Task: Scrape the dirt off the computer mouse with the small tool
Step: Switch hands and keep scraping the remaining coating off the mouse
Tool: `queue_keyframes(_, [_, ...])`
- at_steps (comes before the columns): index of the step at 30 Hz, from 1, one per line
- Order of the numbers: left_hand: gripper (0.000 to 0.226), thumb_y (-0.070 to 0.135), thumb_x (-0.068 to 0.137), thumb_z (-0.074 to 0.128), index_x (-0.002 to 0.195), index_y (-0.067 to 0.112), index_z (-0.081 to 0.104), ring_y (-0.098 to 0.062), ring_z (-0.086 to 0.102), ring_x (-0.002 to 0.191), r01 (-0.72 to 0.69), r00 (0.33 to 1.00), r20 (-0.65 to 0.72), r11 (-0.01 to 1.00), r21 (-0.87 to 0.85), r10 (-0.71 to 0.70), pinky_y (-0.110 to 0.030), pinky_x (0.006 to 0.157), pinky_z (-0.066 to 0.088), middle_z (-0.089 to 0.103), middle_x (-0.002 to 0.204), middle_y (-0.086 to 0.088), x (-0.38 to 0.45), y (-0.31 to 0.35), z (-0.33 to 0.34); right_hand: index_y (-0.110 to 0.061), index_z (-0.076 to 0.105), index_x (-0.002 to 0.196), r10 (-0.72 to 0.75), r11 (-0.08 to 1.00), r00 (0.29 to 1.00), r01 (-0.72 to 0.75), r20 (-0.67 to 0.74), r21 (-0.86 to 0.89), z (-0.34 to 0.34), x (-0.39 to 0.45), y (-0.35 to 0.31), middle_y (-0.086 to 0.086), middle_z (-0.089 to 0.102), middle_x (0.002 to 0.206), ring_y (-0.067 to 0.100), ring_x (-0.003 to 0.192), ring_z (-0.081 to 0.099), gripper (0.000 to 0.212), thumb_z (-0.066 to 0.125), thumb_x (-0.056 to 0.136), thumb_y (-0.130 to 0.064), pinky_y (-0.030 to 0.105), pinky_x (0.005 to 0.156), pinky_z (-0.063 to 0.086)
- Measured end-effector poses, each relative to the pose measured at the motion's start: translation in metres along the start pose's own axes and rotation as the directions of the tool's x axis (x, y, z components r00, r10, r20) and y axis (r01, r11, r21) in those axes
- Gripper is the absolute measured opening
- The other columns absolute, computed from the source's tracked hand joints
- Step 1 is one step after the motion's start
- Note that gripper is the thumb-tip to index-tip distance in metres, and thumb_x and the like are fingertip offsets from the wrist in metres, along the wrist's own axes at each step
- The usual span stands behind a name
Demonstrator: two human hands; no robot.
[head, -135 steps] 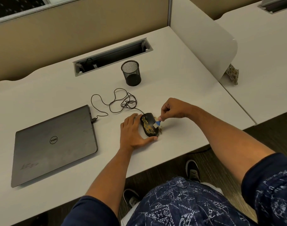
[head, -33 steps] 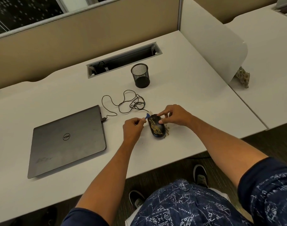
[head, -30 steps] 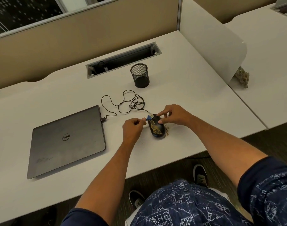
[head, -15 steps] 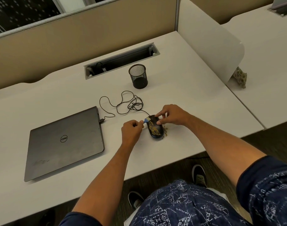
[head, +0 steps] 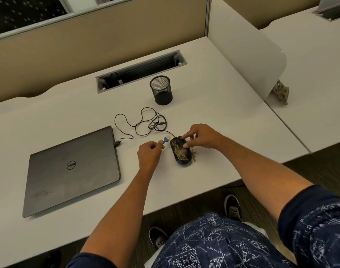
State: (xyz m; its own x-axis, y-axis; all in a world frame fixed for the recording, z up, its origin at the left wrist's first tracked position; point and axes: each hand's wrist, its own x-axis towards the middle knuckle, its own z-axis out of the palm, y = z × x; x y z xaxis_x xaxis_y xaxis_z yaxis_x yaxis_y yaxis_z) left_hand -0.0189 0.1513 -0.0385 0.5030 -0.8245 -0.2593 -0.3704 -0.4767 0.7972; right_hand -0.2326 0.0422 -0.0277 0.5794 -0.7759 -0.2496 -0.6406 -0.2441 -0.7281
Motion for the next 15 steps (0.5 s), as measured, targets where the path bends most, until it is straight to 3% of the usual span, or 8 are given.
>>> queue_keyframes(5, [0.029,0.040,0.095,0.068,0.082,0.018,0.082,-0.013,0.053,0.064,-0.014,0.996,0.092,0.999,-0.049,0.018,-0.032,0.065,0.046,0.066,0.065,0.004,0.003,0.002,0.002,-0.026,0.077,0.114,0.001,1.000,1.000,-0.001,-0.002,0.006,-0.001,-0.001,-0.002,-0.009,0.060,0.090,0.006,0.082,0.052,0.043,0.086,0.074,-0.038,0.026,0.071,0.041])
queue_keyframes(11, [0.029,0.037,0.089,0.076,0.064,0.022,0.077,-0.016,0.043,0.054,0.092,0.983,0.166,0.994,-0.066,-0.080,-0.031,0.055,0.038,0.054,0.053,0.002,0.012,0.006,-0.003,-0.025,0.076,0.115,0.005,1.000,1.000,-0.005,0.005,0.009,-0.003,-0.004,-0.006,-0.006,0.060,0.093,0.008,0.085,0.051,0.043,0.086,0.075,-0.036,0.029,0.076,0.044])
queue_keyframes(15, [0.025,0.029,0.087,0.079,0.068,0.012,0.077,-0.015,0.040,0.051,0.195,0.961,0.212,0.979,-0.065,-0.177,-0.026,0.048,0.034,0.051,0.056,-0.001,0.020,0.012,-0.013,-0.024,0.075,0.118,0.012,1.000,1.000,-0.012,0.015,-0.001,-0.004,-0.005,-0.009,-0.003,0.061,0.098,0.013,0.091,0.052,0.043,0.085,0.077,-0.036,0.030,0.079,0.043])
